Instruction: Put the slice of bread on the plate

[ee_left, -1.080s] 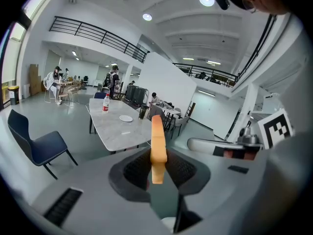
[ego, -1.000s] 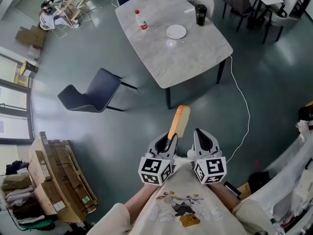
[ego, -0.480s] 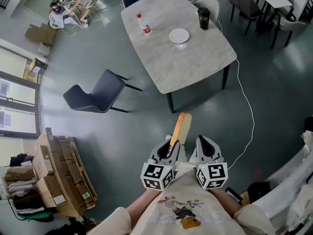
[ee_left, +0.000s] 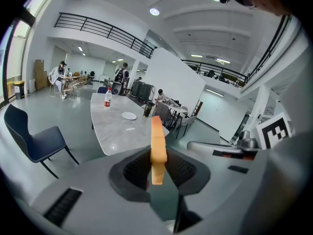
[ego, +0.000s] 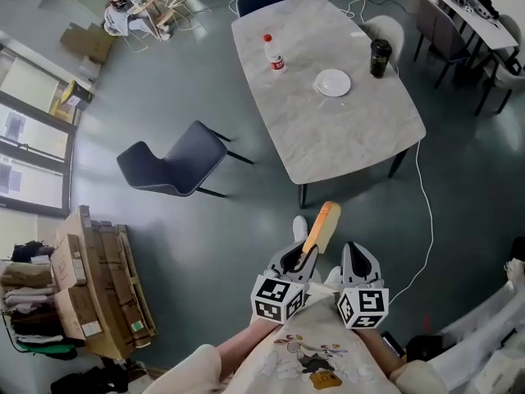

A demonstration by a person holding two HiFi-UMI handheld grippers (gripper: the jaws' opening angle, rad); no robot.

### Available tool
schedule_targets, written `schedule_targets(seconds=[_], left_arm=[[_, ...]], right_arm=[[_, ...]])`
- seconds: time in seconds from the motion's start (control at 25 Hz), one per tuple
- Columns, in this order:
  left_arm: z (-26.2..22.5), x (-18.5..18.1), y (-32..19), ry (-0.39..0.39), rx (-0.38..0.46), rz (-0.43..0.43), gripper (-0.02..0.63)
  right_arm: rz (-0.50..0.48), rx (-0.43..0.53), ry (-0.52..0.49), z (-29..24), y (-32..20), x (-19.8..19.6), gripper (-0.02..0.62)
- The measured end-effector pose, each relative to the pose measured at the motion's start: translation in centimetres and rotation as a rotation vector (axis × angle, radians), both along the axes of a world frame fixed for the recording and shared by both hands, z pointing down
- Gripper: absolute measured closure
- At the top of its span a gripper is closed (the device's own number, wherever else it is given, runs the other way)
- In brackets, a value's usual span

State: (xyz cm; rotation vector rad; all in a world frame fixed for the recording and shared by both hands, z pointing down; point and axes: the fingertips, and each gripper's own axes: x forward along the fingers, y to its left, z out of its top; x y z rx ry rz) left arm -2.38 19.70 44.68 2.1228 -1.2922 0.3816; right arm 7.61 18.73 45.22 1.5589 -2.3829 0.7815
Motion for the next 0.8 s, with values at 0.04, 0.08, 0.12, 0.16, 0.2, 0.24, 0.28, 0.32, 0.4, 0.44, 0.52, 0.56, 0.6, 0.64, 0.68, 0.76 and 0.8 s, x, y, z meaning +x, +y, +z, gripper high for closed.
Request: schedule_targets(seconds=[0.04, 0.08, 0.12, 0.16, 0.2, 0.24, 0.28, 0.32, 0.4, 0.44, 0.52, 0.56, 0.6, 0.64, 0.68, 0.76, 0.8], left_arm=[[-0.2, -0.5, -1.3, 0.008, 0.005, 0.002, 0.511], [-0.5, -1.0, -2.6, 0.015, 0.012, 0.009, 0.511], [-0.8, -1.5, -4.1, 0.022, 0.021, 0.015, 0.511], [-1.0, -2.1, -5.5, 0.029, 0.031, 0.020, 0.511], [-1.2, -2.9, -6.8, 0.036, 0.038, 0.024, 0.512], [-1.4, -3.8, -8.0, 0.042, 0.044, 0.026, 0.511], [-1.7, -4.8, -9.1, 0.047, 0.050, 0.028, 0.512], [-2.0, -5.9, -10.3, 0.053, 0.057, 0.029, 0.511], [-2.5, -7.9, -12.4, 0.067, 0.069, 0.023, 0.512], [-2.8, -8.9, -13.5, 0.075, 0.074, 0.018, 0.512], [-3.0, -10.6, -15.3, 0.091, 0.081, 0.014, 0.512], [-3.1, -11.4, -16.0, 0.098, 0.084, 0.014, 0.511], [-3.1, -12.2, -16.7, 0.104, 0.086, 0.015, 0.511], [-2.9, -13.1, -17.5, 0.109, 0.087, 0.018, 0.512], [-2.7, -13.9, -18.2, 0.116, 0.085, 0.021, 0.512], [-1.9, -15.4, -19.7, 0.134, 0.075, 0.027, 0.512], [-1.4, -16.0, -20.1, 0.146, 0.066, 0.029, 0.512]], right_arm=[[0.005, 0.004, 0.014, -0.2, -1.1, -0.5, 0.591], [0.008, 0.010, 0.028, -0.5, -2.4, -1.0, 0.591], [0.009, 0.017, 0.044, -0.8, -3.7, -1.7, 0.591], [0.009, 0.023, 0.058, -0.9, -5.0, -2.5, 0.591], [0.008, 0.026, 0.069, -1.1, -6.2, -3.5, 0.591], [0.010, 0.030, 0.078, -1.2, -7.4, -4.5, 0.591], [0.011, 0.035, 0.084, -1.4, -8.6, -5.5, 0.591], [0.012, 0.043, 0.090, -1.7, -9.8, -6.6, 0.591], [0.011, 0.065, 0.102, -2.4, -12.0, -8.5, 0.591], [0.010, 0.075, 0.112, -2.8, -13.1, -9.3, 0.591], [0.014, 0.084, 0.133, -3.2, -14.6, -10.8, 0.591], [0.017, 0.085, 0.142, -3.3, -15.2, -11.6, 0.591], [0.019, 0.086, 0.151, -3.3, -15.8, -12.4, 0.591], [0.022, 0.089, 0.161, -3.2, -16.3, -13.2, 0.591], [0.024, 0.096, 0.173, -3.1, -16.9, -14.0, 0.591], [0.031, 0.116, 0.210, -3.0, -17.9, -15.3, 0.591], [0.036, 0.123, 0.231, -3.0, -18.3, -15.7, 0.591]])
